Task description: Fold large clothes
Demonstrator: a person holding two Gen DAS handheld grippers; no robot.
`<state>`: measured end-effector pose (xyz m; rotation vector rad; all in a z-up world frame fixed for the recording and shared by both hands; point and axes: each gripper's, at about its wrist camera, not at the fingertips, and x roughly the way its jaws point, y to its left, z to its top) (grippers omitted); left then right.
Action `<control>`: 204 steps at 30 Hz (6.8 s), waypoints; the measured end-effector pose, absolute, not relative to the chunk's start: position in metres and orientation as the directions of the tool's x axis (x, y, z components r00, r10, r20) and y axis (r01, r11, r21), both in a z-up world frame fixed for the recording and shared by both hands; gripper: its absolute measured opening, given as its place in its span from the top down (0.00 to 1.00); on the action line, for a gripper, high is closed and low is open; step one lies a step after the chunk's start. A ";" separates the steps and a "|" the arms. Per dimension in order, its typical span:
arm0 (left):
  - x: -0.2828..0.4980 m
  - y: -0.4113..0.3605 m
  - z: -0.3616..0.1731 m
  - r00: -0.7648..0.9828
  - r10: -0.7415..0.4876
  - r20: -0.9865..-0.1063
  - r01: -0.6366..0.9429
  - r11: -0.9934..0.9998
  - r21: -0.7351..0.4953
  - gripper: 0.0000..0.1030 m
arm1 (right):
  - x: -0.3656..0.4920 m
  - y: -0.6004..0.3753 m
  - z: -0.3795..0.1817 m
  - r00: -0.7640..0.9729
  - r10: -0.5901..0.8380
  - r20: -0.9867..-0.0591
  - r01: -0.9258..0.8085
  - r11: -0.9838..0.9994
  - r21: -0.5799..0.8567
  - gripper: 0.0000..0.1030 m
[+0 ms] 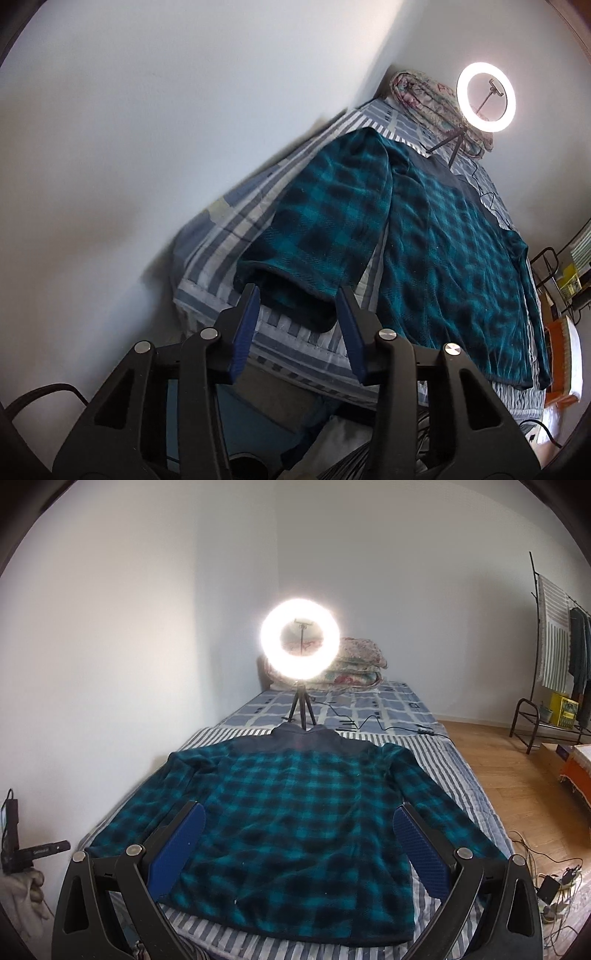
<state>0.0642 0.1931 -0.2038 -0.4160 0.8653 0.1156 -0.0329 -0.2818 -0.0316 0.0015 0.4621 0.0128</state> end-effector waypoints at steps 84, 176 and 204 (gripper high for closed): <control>0.130 0.127 -0.181 0.749 -0.352 -0.562 0.055 0.878 -0.476 0.97 | 0.383 0.087 -0.203 0.227 0.393 -0.891 -0.365 0.883 0.296 0.42; 0.119 0.094 -0.240 0.581 -0.488 -0.652 0.089 0.834 -0.545 0.95 | 0.287 0.004 -0.228 0.293 0.202 -0.934 -0.483 0.875 0.038 1.00; 0.117 0.100 -0.236 0.559 -0.548 -0.622 0.059 0.775 -0.629 0.96 | 0.230 -0.063 -0.199 0.203 0.349 -0.915 -0.539 0.820 0.193 0.62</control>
